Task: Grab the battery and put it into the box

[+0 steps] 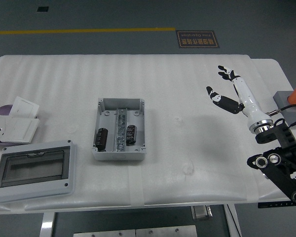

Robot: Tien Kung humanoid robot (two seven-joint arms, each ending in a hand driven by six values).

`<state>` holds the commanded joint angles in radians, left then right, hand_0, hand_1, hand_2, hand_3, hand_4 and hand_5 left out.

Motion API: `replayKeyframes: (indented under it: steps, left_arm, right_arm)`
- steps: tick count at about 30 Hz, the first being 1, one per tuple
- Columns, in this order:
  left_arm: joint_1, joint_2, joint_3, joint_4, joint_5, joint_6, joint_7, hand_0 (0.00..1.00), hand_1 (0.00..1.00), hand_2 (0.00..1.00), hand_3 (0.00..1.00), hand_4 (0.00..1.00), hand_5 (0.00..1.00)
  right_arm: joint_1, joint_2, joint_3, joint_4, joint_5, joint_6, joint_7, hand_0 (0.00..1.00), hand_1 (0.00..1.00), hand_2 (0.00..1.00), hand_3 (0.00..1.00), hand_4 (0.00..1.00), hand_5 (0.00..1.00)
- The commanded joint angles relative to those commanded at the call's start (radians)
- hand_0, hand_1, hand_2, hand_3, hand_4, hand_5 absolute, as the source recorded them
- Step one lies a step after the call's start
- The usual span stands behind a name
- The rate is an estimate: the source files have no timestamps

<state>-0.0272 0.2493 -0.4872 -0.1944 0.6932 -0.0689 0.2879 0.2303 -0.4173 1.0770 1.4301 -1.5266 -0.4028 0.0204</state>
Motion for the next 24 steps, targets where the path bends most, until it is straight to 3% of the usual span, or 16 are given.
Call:
replayKeyframes:
  steps: [5, 6, 9, 11, 12, 24]
  left_arm:
    - [-0.002, 0.002, -0.045, -0.001, 0.034, -0.029, 0.051, 0.629, 0.65, 0.548, 0.577, 0.513, 0.478]
    - [-0.003, 0.003, -0.054, -0.001, 0.042, -0.034, 0.06, 0.63, 0.65, 0.561, 0.582, 0.537, 0.497]
    - [-0.008, 0.011, -0.075, -0.001, 0.061, -0.043, 0.078, 0.63, 0.65, 0.561, 0.582, 0.537, 0.497]
    - [-0.012, 0.015, -0.084, -0.001, 0.071, -0.046, 0.084, 0.63, 0.65, 0.561, 0.582, 0.537, 0.497]
    - [-0.013, 0.016, -0.09, -0.001, 0.077, -0.047, 0.086, 0.641, 0.661, 0.6, 0.609, 0.594, 0.584]
    - [-0.007, 0.02, -0.135, 0.001, 0.107, -0.055, 0.105, 0.648, 0.668, 0.624, 0.618, 0.595, 0.589]
  right_arm:
    - [-0.011, 0.018, 0.039, -0.009, 0.135, -0.069, 0.114, 0.824, 0.787, 0.773, 0.831, 0.686, 0.446]
    - [-0.011, 0.021, 0.042, -0.012, 0.159, -0.078, 0.133, 0.77, 0.761, 0.75, 0.776, 0.686, 0.449]
    - [-0.009, 0.028, 0.049, -0.02, 0.234, -0.093, 0.193, 0.77, 0.761, 0.75, 0.776, 0.686, 0.449]
    - [-0.006, 0.031, 0.05, -0.026, 0.281, -0.097, 0.224, 0.77, 0.761, 0.75, 0.776, 0.686, 0.449]
    - [-0.006, 0.034, 0.05, -0.029, 0.304, -0.099, 0.235, 0.663, 0.681, 0.669, 0.674, 0.672, 0.454]
    - [-0.024, 0.056, 0.057, -0.069, 0.525, -0.086, 0.308, 0.628, 0.654, 0.639, 0.657, 0.663, 0.451]
